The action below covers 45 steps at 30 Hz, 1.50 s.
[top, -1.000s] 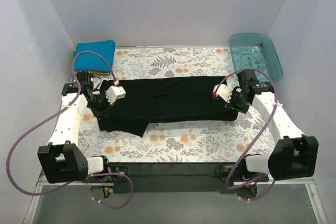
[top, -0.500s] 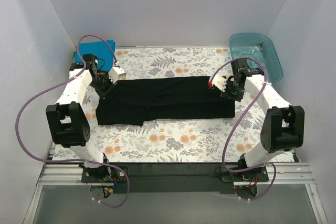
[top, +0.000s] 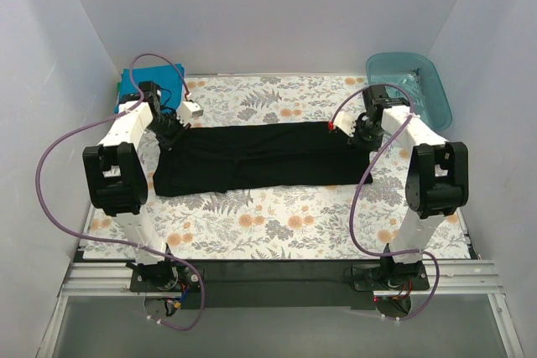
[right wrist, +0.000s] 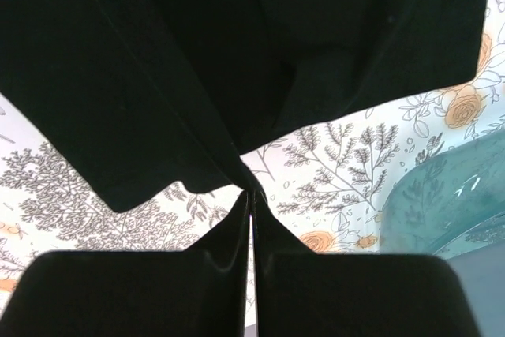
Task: Fold and stack the t-shirts
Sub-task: Fold the tshirt
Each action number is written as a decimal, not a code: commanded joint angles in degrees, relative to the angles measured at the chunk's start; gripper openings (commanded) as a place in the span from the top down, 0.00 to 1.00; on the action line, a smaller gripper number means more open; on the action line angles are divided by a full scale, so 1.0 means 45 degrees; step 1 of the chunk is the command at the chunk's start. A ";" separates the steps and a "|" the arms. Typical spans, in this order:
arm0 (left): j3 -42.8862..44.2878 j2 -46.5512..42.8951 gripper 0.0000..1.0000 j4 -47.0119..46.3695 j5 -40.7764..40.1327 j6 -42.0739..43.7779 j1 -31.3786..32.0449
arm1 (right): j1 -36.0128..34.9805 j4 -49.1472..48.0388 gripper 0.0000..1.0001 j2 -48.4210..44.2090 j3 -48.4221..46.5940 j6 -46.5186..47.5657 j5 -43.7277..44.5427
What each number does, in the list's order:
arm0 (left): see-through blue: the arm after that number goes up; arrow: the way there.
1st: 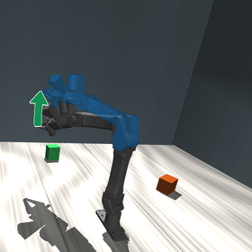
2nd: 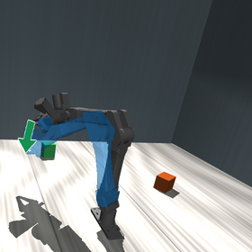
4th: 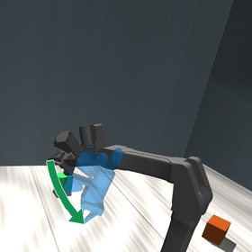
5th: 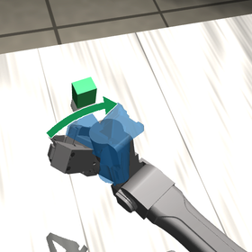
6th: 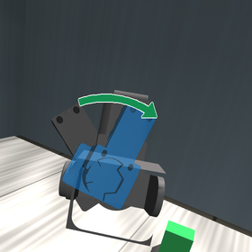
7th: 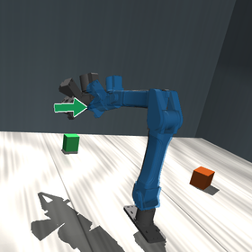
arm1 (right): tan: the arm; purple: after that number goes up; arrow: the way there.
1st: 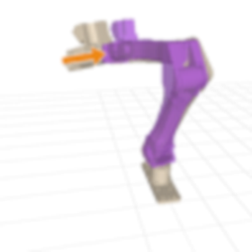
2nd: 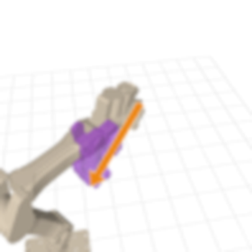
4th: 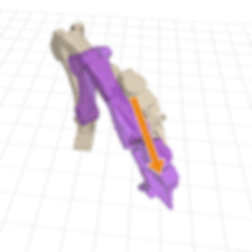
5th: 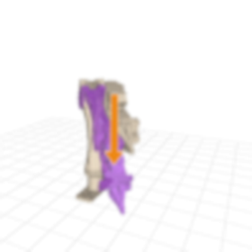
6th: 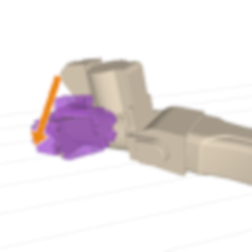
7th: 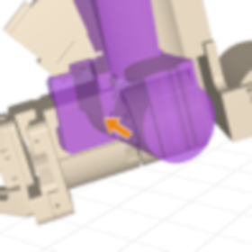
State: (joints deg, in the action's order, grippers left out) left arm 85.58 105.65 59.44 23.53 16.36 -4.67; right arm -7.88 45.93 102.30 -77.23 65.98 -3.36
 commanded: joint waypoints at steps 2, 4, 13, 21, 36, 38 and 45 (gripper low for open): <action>0.0474 0.0253 1.00 -0.0611 -0.0248 -0.0158 -0.0076 | 0.0110 -0.0207 0.99 0.0371 -0.0923 0.1003 0.0160; 0.0494 0.0429 1.00 -0.0650 -0.0248 -0.0159 -0.0076 | 0.0110 -0.0227 0.99 0.0644 -0.1079 0.1042 0.0179; 0.0026 0.0469 1.00 -0.0904 -0.0248 -0.0159 -0.0076 | 0.0091 -0.0226 0.99 0.0782 -0.0845 0.1159 0.0355; 0.0024 0.0508 0.83 -0.1276 -0.0209 -0.0999 -0.0096 | 0.0052 -0.0052 0.69 0.0705 -0.1275 0.0379 0.0296; -0.2745 -0.1580 0.52 -0.1117 0.2409 -0.4142 -0.3142 | 0.1263 0.1513 0.48 -0.1270 0.0423 -0.5967 -0.3141; -0.3625 -0.1991 0.52 -0.1624 0.2272 -0.4260 -0.3260 | 0.1398 0.1161 0.48 -0.1017 0.0502 -0.6668 -0.3063; -0.4954 -0.2324 0.50 -0.2173 0.2174 -0.4710 -0.3318 | 0.2238 0.0730 0.48 -0.0254 0.0600 -0.7902 -0.2886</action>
State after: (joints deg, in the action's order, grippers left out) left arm 64.73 99.09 52.66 32.03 -3.33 -19.64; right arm -0.12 50.35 100.60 -74.89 35.16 -15.07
